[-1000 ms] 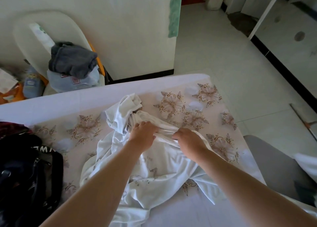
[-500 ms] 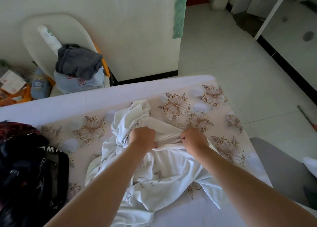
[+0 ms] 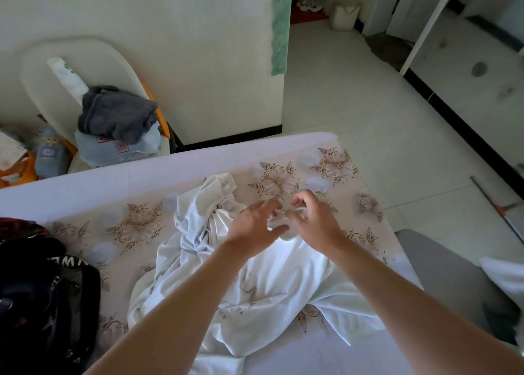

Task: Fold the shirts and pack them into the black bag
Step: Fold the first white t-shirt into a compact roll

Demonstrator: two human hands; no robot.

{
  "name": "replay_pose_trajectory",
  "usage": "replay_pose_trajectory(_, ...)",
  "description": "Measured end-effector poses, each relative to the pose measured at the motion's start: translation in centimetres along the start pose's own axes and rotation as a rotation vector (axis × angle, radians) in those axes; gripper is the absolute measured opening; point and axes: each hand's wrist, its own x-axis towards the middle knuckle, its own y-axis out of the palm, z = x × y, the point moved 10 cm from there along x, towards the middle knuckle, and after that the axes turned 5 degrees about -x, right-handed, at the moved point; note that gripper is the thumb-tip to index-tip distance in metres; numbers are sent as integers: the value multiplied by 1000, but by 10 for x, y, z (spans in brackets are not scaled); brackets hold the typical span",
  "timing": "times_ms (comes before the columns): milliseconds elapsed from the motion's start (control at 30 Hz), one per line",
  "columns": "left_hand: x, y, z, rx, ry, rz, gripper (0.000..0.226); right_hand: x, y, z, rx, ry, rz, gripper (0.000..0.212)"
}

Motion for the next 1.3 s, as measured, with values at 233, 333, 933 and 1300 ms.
replay_pose_trajectory(233,3,-24,22,193,-199,-43,30,-9,-22,14,-337,-104,15,41)
replay_pose_trajectory(333,-1,-57,26,337,-234,-14,37,-9,-36,22,-286,-61,16,39)
replay_pose_trajectory(933,-74,-155,-140,-147,-22,17,12,-101,-123,231,-73,-250,14,35)
replay_pose_trajectory(1300,-132,-281,-214,-9,108,-438,16,-156,-235,318,-255,-353,-222,25)
